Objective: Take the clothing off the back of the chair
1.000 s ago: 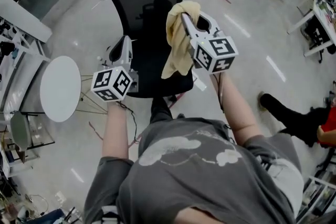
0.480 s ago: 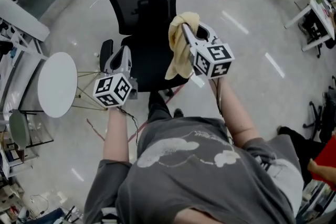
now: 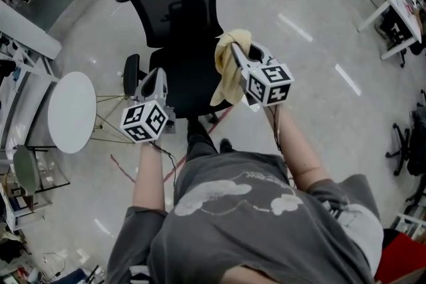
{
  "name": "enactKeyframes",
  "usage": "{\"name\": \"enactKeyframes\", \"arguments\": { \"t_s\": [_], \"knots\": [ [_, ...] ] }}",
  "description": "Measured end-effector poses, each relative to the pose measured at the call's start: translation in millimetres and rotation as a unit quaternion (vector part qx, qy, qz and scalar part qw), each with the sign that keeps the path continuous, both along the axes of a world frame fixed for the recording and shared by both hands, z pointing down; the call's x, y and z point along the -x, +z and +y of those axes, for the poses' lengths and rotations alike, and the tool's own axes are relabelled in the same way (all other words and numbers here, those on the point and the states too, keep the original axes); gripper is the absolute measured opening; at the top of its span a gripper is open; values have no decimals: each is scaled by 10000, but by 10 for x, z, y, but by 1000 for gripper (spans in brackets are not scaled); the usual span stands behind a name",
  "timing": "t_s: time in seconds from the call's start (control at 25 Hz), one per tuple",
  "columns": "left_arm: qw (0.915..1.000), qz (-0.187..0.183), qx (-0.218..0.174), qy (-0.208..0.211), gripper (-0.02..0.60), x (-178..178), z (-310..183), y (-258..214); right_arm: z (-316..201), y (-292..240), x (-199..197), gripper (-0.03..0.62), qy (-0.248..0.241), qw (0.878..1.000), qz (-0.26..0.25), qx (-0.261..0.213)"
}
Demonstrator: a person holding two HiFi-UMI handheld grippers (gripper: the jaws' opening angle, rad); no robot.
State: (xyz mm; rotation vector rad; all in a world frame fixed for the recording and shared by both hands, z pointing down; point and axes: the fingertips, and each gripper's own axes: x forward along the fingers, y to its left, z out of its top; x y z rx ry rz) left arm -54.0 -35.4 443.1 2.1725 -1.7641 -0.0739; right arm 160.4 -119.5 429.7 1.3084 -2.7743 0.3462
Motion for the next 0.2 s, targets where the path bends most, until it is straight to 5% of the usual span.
{"name": "enactKeyframes", "arguments": {
  "t_s": [0.2],
  "knots": [
    [10000, -35, -56, 55, 0, -69, -28, -70, -16, 8, -91, 60, -23, 10000, 40, 35]
  ]
}}
